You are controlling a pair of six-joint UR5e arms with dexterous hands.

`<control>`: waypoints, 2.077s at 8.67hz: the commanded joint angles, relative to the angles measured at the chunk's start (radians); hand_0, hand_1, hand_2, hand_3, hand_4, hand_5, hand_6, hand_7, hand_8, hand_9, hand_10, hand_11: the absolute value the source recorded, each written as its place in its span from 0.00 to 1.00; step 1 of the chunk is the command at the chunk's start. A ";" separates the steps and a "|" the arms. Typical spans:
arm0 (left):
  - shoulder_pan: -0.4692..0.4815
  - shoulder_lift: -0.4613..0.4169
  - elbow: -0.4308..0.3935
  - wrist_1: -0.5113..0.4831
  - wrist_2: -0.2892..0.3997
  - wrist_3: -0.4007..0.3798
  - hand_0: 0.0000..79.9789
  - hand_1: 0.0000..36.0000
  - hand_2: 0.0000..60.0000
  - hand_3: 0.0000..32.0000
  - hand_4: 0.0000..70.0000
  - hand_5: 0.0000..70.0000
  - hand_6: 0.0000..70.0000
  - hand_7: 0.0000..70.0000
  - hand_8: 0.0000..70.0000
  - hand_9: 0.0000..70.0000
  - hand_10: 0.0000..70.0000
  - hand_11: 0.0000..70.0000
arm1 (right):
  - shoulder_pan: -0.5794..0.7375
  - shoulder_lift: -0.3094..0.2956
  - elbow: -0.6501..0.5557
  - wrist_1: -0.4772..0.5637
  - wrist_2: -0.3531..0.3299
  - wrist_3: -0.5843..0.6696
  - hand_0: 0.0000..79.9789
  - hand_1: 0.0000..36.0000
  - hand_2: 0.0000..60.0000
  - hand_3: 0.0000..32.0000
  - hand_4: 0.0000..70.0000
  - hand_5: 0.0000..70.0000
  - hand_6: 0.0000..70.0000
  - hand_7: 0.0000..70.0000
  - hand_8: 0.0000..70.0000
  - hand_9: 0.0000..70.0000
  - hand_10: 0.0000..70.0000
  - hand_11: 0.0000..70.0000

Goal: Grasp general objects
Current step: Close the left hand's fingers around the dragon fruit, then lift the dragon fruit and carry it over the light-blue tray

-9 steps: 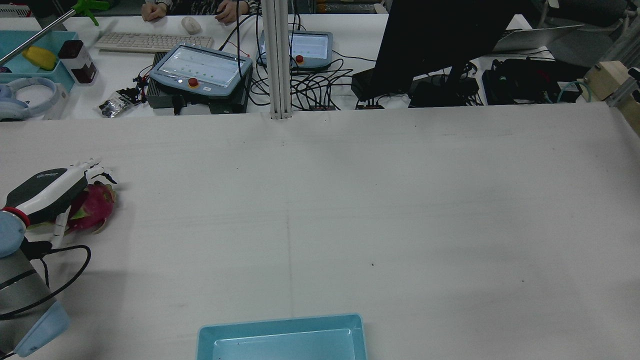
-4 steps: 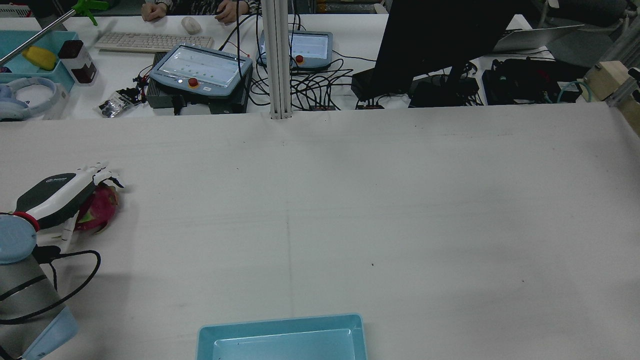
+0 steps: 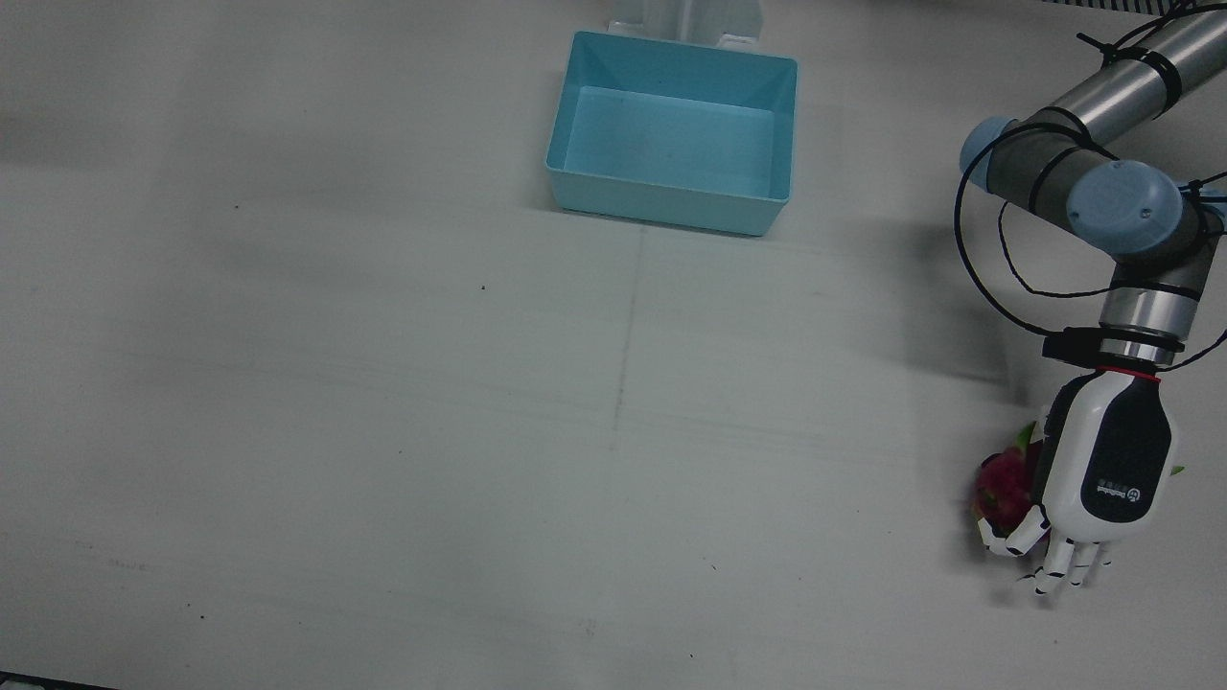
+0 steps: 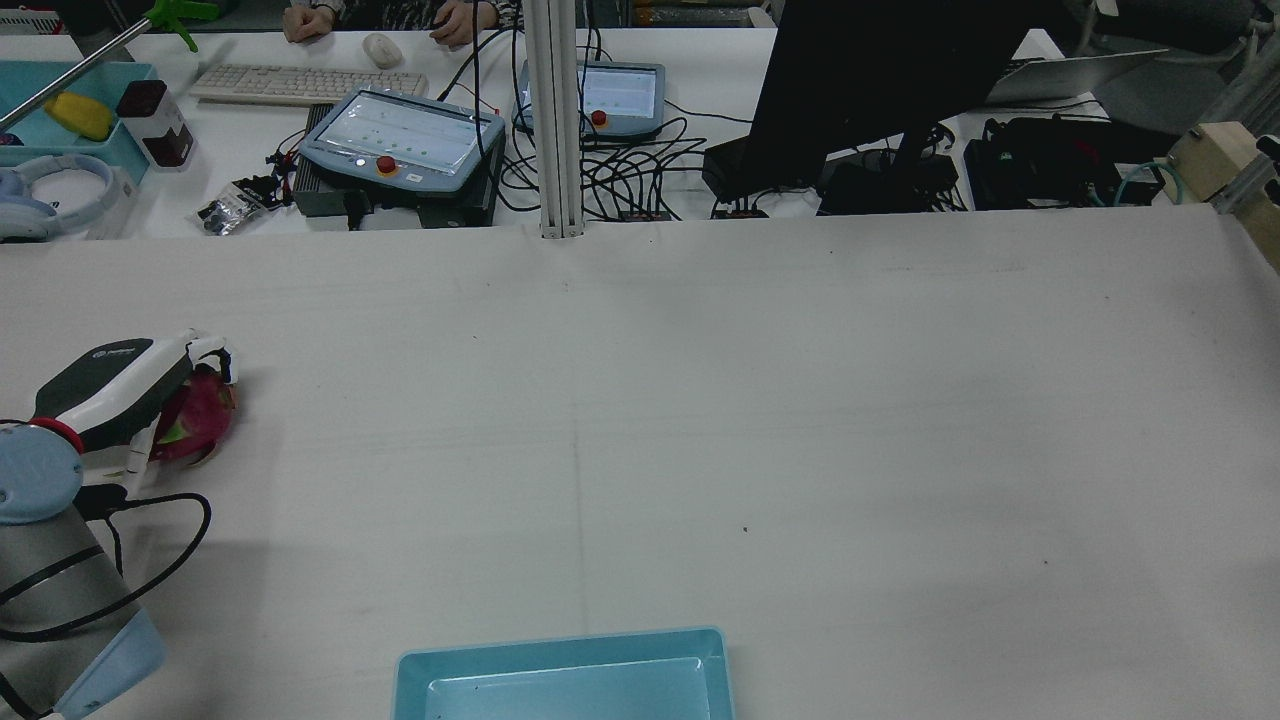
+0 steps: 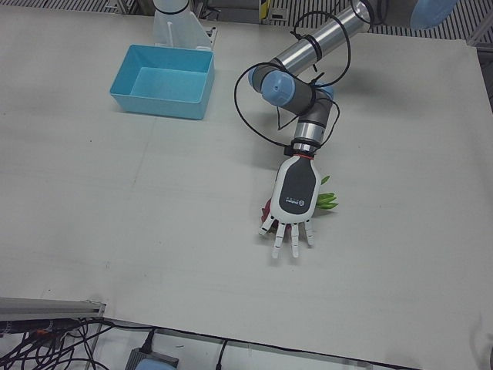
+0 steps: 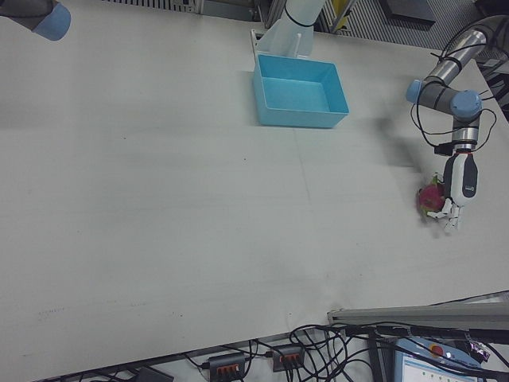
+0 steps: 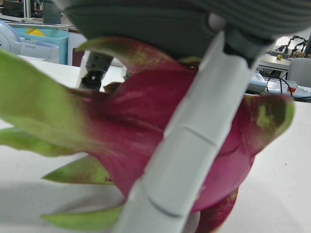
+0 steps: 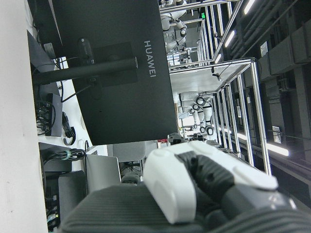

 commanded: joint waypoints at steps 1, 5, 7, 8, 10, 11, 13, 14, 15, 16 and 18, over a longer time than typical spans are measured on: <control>0.001 -0.004 0.005 0.003 -0.001 0.000 1.00 0.92 0.35 0.00 0.29 1.00 0.44 1.00 0.43 0.61 0.50 0.75 | 0.000 0.000 0.000 0.000 0.000 0.000 0.00 0.00 0.00 0.00 0.00 0.00 0.00 0.00 0.00 0.00 0.00 0.00; -0.004 -0.024 -0.044 0.024 -0.006 -0.004 1.00 1.00 0.46 0.00 0.45 1.00 0.68 1.00 0.60 0.87 0.69 1.00 | 0.001 0.000 0.000 0.000 0.000 0.000 0.00 0.00 0.00 0.00 0.00 0.00 0.00 0.00 0.00 0.00 0.00 0.00; -0.008 -0.029 -0.117 0.039 0.003 -0.012 1.00 1.00 0.72 0.00 0.72 1.00 0.95 1.00 0.82 1.00 0.88 1.00 | 0.001 0.000 0.000 0.000 0.000 0.000 0.00 0.00 0.00 0.00 0.00 0.00 0.00 0.00 0.00 0.00 0.00 0.00; -0.008 -0.041 -0.158 0.036 0.038 -0.020 1.00 1.00 1.00 0.00 0.79 1.00 1.00 1.00 0.87 1.00 0.92 1.00 | 0.000 0.000 0.000 0.000 0.000 0.000 0.00 0.00 0.00 0.00 0.00 0.00 0.00 0.00 0.00 0.00 0.00 0.00; -0.013 -0.204 -0.163 0.012 0.282 -0.090 1.00 1.00 1.00 0.00 0.76 1.00 1.00 1.00 0.92 1.00 0.92 1.00 | 0.000 0.000 0.000 0.000 0.000 0.000 0.00 0.00 0.00 0.00 0.00 0.00 0.00 0.00 0.00 0.00 0.00 0.00; -0.011 -0.284 -0.157 0.006 0.374 -0.090 1.00 1.00 1.00 0.00 0.74 1.00 1.00 1.00 0.96 1.00 0.90 1.00 | 0.000 0.000 0.000 0.000 0.000 0.000 0.00 0.00 0.00 0.00 0.00 0.00 0.00 0.00 0.00 0.00 0.00 0.00; -0.007 -0.423 -0.163 0.059 0.514 -0.090 1.00 1.00 1.00 0.00 0.77 1.00 1.00 1.00 0.98 1.00 0.94 1.00 | 0.000 0.000 0.000 0.000 0.000 0.000 0.00 0.00 0.00 0.00 0.00 0.00 0.00 0.00 0.00 0.00 0.00 0.00; -0.001 -0.479 -0.188 0.113 0.560 -0.086 1.00 1.00 1.00 0.00 1.00 1.00 1.00 1.00 1.00 1.00 1.00 1.00 | 0.000 0.000 0.000 0.000 0.000 0.000 0.00 0.00 0.00 0.00 0.00 0.00 0.00 0.00 0.00 0.00 0.00 0.00; 0.039 -0.513 -0.214 0.165 0.612 -0.077 1.00 1.00 1.00 0.00 1.00 1.00 1.00 1.00 1.00 1.00 1.00 1.00 | 0.000 0.000 0.000 0.000 0.000 0.000 0.00 0.00 0.00 0.00 0.00 0.00 0.00 0.00 0.00 0.00 0.00 0.00; 0.088 -0.515 -0.253 0.212 0.638 -0.077 1.00 1.00 1.00 0.00 1.00 1.00 1.00 1.00 1.00 1.00 1.00 1.00 | 0.000 0.000 0.000 0.000 0.000 0.000 0.00 0.00 0.00 0.00 0.00 0.00 0.00 0.00 0.00 0.00 0.00 0.00; 0.195 -0.520 -0.301 0.272 0.657 -0.077 1.00 1.00 1.00 0.00 1.00 1.00 1.00 1.00 1.00 1.00 1.00 1.00 | 0.001 0.000 0.000 0.000 0.000 0.000 0.00 0.00 0.00 0.00 0.00 0.00 0.00 0.00 0.00 0.00 0.00 0.00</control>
